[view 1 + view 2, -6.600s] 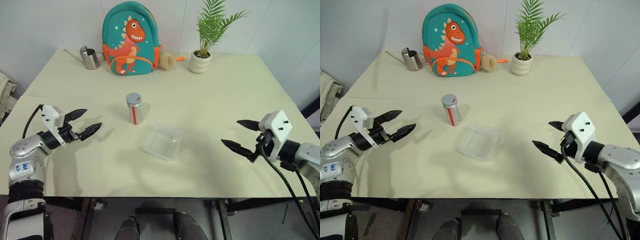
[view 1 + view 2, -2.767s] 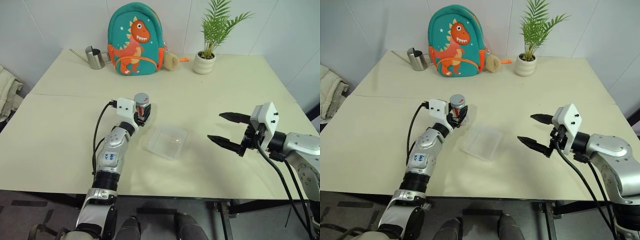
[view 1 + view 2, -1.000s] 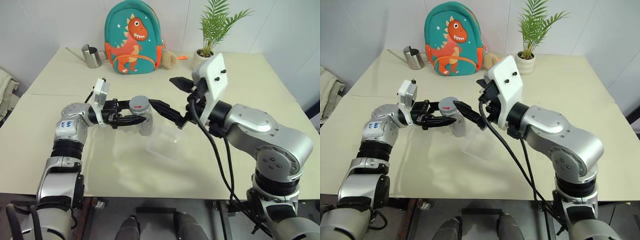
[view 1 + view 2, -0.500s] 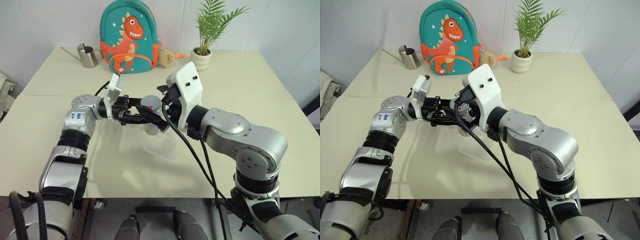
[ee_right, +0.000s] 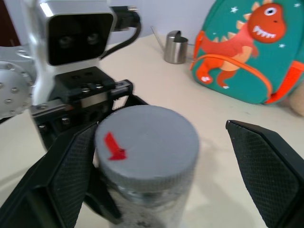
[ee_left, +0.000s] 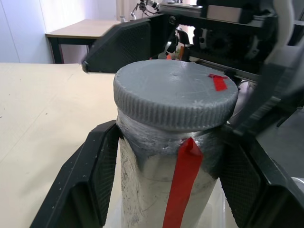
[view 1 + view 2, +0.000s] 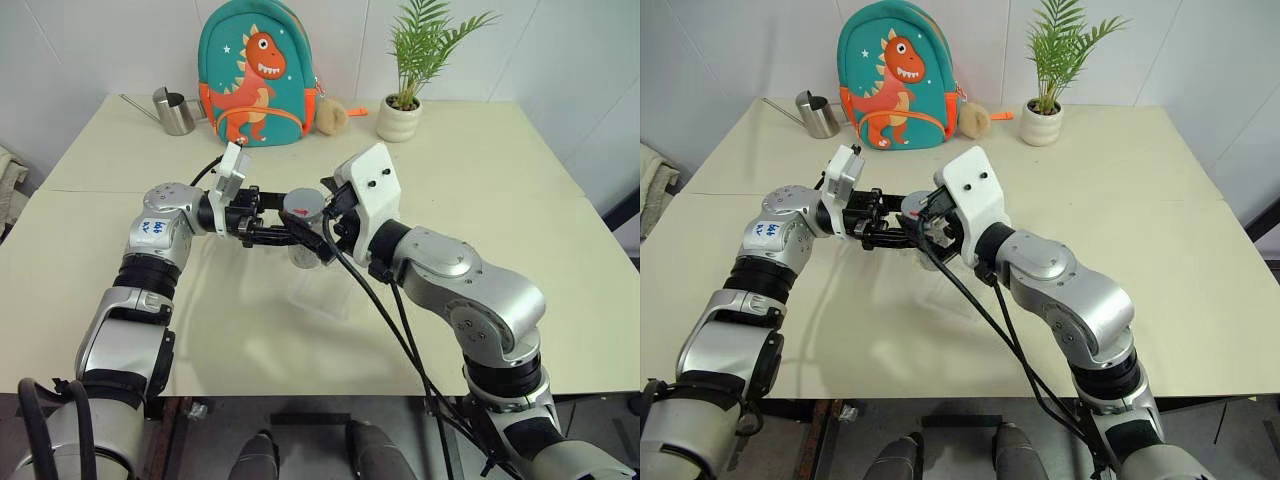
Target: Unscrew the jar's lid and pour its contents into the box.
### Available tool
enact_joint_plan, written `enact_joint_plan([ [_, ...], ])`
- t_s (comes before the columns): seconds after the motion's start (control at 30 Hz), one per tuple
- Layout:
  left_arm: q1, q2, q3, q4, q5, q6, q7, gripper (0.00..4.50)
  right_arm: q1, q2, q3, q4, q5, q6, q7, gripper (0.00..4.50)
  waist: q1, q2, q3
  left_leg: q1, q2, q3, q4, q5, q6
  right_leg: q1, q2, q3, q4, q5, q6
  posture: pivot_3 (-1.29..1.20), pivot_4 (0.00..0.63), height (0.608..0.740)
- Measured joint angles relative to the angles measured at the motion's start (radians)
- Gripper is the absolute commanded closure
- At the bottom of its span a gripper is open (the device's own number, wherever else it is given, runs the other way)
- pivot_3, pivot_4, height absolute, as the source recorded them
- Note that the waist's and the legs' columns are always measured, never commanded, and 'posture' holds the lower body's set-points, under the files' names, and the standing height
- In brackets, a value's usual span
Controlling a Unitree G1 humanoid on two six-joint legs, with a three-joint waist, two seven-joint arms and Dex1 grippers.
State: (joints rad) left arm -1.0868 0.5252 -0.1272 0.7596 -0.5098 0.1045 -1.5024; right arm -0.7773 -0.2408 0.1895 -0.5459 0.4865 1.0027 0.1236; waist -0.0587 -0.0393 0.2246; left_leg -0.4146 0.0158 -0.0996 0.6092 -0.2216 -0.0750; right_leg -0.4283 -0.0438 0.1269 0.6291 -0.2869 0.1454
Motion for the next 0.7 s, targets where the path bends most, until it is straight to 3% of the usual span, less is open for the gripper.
enact_joint_plan([
  [0.23,0.000,0.001,0.000,-0.004,0.000,0.006,0.000,1.80,0.012,0.010,-0.001,0.001,-0.018,-0.016,0.017,0.00,0.000,0.000,0.000,0.000,0.000,0.000,0.000,0.000,0.000,0.000,0.000,0.000,0.000,0.000,0.000,0.00,0.150,0.740],
  [0.37,0.000,0.001,-0.001,-0.005,0.000,0.007,0.000,1.80,0.021,0.024,-0.003,0.001,-0.021,-0.020,0.033,0.94,0.000,0.000,0.000,0.000,0.000,0.000,0.000,0.000,0.000,0.000,0.000,0.000,0.000,0.000,0.000,0.00,0.150,0.740],
  [0.47,0.000,0.001,-0.001,-0.007,0.000,0.007,0.000,1.80,0.032,0.038,-0.005,0.000,-0.012,-0.024,0.051,1.91,0.000,0.000,0.000,0.000,0.000,0.000,0.000,0.000,0.000,0.000,0.000,0.000,0.000,0.000,0.000,0.00,0.150,0.740],
  [0.7,0.000,0.000,-0.002,-0.010,0.000,0.007,0.000,1.80,0.033,0.048,-0.016,0.001,-0.011,-0.021,0.069,1.94,0.000,0.000,0.000,0.000,0.000,0.000,0.000,0.000,0.000,0.000,0.000,0.000,0.001,0.000,0.000,0.00,0.150,0.740],
])
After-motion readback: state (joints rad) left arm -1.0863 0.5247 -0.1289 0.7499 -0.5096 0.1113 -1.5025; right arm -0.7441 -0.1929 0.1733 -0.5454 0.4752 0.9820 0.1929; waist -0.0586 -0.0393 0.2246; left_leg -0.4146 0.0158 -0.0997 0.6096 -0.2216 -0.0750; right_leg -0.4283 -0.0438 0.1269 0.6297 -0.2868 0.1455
